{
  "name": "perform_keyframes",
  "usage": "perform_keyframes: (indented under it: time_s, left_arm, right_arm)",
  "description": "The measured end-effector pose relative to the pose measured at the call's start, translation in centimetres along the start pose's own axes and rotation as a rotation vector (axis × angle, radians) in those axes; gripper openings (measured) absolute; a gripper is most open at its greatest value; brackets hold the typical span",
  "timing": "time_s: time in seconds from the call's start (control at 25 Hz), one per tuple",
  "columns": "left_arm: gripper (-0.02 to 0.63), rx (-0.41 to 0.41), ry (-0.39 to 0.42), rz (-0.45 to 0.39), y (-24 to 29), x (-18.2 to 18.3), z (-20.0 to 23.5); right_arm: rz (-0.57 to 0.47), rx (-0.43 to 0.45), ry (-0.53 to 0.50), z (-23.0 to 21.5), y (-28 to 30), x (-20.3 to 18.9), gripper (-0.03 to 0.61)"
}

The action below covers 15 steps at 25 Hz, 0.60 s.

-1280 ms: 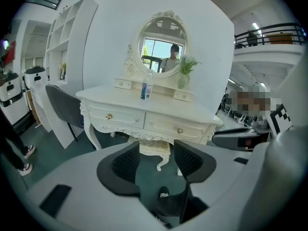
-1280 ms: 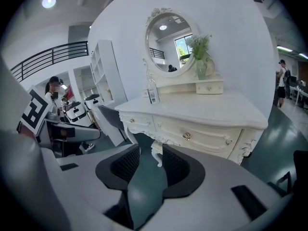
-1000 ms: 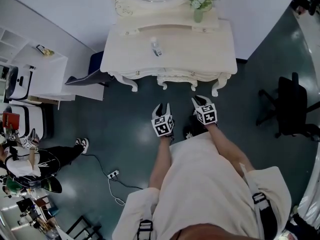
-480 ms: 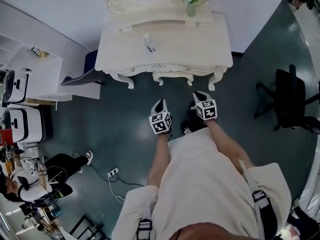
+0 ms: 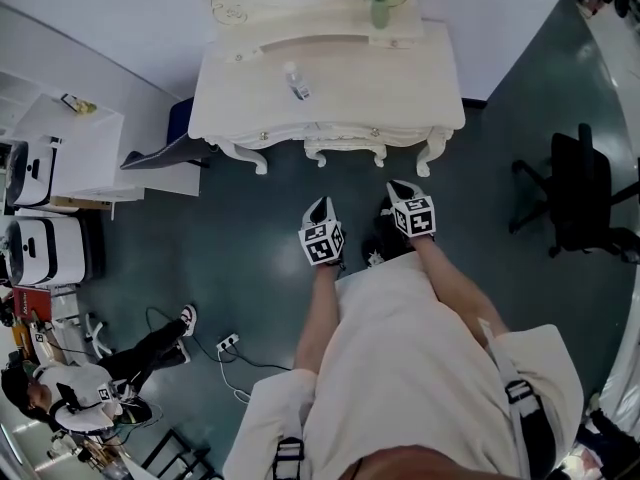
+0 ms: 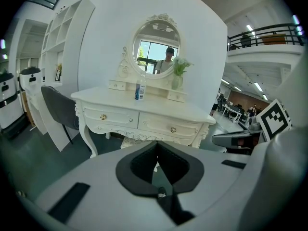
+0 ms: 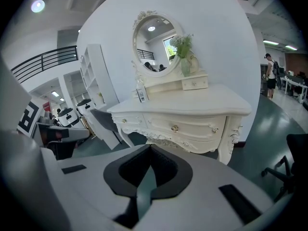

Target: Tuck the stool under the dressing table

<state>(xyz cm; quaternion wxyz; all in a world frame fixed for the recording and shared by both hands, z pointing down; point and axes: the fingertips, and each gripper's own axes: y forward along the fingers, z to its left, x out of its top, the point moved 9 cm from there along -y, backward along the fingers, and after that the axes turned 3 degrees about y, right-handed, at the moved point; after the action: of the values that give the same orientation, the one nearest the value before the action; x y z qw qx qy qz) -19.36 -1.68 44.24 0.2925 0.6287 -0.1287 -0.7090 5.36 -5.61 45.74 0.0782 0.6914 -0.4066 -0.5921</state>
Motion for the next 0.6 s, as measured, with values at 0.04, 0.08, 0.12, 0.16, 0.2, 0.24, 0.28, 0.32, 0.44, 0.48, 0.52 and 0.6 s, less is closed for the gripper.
perform_keyframes:
  time_s: [0.04,0.08,0.12,0.16,0.2,0.24,0.28,0.32,0.44,0.48,0.52,0.6]
  left_arm:
    - [0.015,-0.001,0.004,-0.001,-0.1,0.0,0.0]
    - [0.015,-0.002,0.008,-0.001,-0.1,-0.1,0.1]
    - [0.015,-0.002,0.008,0.0,-0.2,-0.1,0.2]
    - [0.015,-0.003,0.005,0.0,-0.2,-0.1,0.2]
    - [0.015,-0.004,0.001,0.001,-0.2,-0.2,0.3]
    - [0.015,-0.004,-0.002,0.002,-0.2,-0.4,0.3]
    - [0.015,-0.005,-0.005,0.005,-0.2,-0.6,0.3]
    - [0.015,-0.006,-0.007,0.007,-0.3,-0.8,0.3]
    - [0.015,-0.014,-0.001,0.012,-0.4,-1.1,0.2]
    - [0.015,-0.018,0.003,0.013,-0.4,-1.1,0.2]
    - [0.015,-0.019,0.004,0.014,-0.4,-1.2,0.2]
    - [0.015,-0.019,0.0,0.012,-0.5,-1.1,0.3]
  right_arm:
    - [0.004,0.004,-0.001,0.1,0.0,0.0,0.043]
    - [0.008,0.01,-0.002,0.2,0.0,-0.1,0.043]
    - [0.01,0.015,-0.005,0.3,0.1,-0.1,0.043]
    - [0.013,0.019,-0.008,0.4,0.1,-0.2,0.043]
    - [0.015,0.021,-0.013,0.5,0.1,-0.3,0.043]
    - [0.018,0.022,-0.016,0.5,0.2,-0.5,0.043]
    - [0.021,0.023,-0.017,0.5,0.2,-0.7,0.043]
    - [0.023,0.023,-0.016,0.6,0.2,-0.8,0.043]
    - [0.026,0.021,-0.017,0.7,0.2,-1.0,0.043]
    - [0.027,0.02,-0.018,0.7,0.2,-1.1,0.043]
    - [0.029,0.02,-0.019,0.7,0.1,-1.2,0.043]
    - [0.029,0.021,-0.021,0.9,0.1,-1.2,0.043]
